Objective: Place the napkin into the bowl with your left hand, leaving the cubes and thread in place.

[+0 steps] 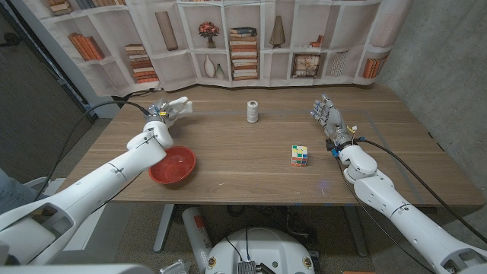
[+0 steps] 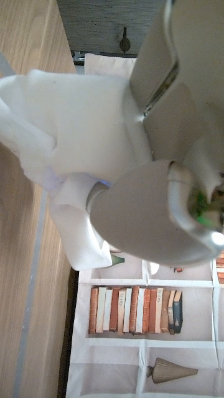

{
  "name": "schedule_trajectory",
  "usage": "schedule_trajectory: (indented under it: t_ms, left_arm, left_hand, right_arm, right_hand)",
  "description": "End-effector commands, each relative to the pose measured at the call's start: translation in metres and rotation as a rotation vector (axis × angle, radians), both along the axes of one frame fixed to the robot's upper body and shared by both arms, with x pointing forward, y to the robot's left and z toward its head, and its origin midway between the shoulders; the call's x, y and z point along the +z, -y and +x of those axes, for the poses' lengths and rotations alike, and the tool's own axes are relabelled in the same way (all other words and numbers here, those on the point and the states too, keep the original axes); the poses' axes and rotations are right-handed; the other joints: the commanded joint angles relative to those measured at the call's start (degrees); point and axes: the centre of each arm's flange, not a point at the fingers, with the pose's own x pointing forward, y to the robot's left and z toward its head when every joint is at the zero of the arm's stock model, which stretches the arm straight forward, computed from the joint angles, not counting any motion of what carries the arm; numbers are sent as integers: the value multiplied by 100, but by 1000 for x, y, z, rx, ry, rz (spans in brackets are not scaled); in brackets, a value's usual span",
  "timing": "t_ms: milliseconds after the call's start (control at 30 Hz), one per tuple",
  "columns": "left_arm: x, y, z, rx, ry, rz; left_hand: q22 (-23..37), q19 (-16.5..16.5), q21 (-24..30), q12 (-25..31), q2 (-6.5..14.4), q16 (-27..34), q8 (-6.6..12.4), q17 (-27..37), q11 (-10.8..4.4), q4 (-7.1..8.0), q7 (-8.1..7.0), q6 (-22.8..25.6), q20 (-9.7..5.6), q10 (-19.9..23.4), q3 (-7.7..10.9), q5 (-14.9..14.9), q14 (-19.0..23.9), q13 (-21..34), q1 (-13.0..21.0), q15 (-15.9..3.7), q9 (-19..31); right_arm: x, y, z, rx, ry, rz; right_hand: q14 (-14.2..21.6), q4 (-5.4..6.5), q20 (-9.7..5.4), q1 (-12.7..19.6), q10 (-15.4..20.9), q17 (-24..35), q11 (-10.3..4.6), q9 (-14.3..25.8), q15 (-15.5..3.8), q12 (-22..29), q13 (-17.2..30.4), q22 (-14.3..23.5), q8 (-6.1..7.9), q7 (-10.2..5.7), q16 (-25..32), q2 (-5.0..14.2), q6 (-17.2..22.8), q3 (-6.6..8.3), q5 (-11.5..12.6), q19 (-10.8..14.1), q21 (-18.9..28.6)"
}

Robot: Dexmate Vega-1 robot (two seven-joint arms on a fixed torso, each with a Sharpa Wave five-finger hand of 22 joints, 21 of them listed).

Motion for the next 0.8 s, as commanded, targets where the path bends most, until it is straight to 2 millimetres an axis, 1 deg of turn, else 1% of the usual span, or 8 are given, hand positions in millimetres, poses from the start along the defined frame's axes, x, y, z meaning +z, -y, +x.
schedule_trajectory:
  t_ms: [33, 233, 500, 533, 633, 800]
  left_arm:
    - [4, 1, -5, -28, 22, 35]
    - [4, 2, -9, -59, 44, 70]
    - [4, 1, -15, -70, 47, 93]
    - [4, 1, -15, -73, 48, 97]
    - [4, 1, -18, -76, 53, 105]
    - [4, -1, -24, -81, 64, 111]
  left_hand:
    - [5, -9, 44, -39, -7, 15, 17, 37, -6, 22, -16, -10, -15, -15, -22, 11, 156, 27, -54, -599, 28]
    - [5, -28, 64, -49, -5, 11, 20, 63, -33, 34, -31, -4, -7, -19, -38, 12, 153, 44, -74, -597, 20]
    - [4, -59, 93, -61, -9, 1, 17, 97, -57, 51, -47, -9, -10, -17, -63, 10, 144, 67, -110, -599, 5]
    - [4, -63, 96, -63, -9, 0, 17, 101, -67, 53, -47, -9, -11, -17, -66, 10, 144, 70, -114, -601, 4]
    - [3, -69, 110, -69, -13, -6, 25, 114, -78, 54, -70, 12, -11, -18, -74, 10, 138, 80, -123, -606, -2]
    - [2, -82, 128, -76, -15, -11, 23, 132, -84, 57, -66, 9, -7, -18, -84, 11, 138, 93, -135, -604, -11]
  right_arm:
    - [-1, 1, -2, -7, 6, 10]
    - [0, 1, -4, -14, 9, 15]
    - [0, -1, -4, -13, 9, 13]
    - [-1, -1, -3, -13, 8, 16]
    - [-1, -2, -3, -12, 9, 13]
    - [0, -3, -2, -9, 6, 16]
  right_hand:
    - [60, 2, 4, 5, 63, 10, 19, 25, 2, 18, 14, 25, 15, 30, 0, 65, 59, -11, 8, 65, -11]
    - [60, 1, 7, 5, 59, 10, -4, 25, 5, 16, 14, 25, 15, 30, -1, 66, 60, -14, 8, 68, -17]
    - [62, -1, 8, 7, 68, 10, 21, 25, 2, 19, 14, 26, 15, 38, -1, 70, 62, -18, 8, 72, -26]
    - [63, -2, 6, 7, 67, 10, 2, 25, 3, 19, 14, 26, 15, 38, -1, 70, 62, -20, 8, 73, -28]
    - [61, -2, 5, 7, 65, 10, 12, 25, 2, 17, 14, 26, 15, 35, -2, 71, 63, -22, 8, 77, -30]
    - [73, -3, 6, 7, 70, 10, 14, 25, 4, 19, 14, 26, 15, 35, 2, 73, 64, -25, 7, 82, -35]
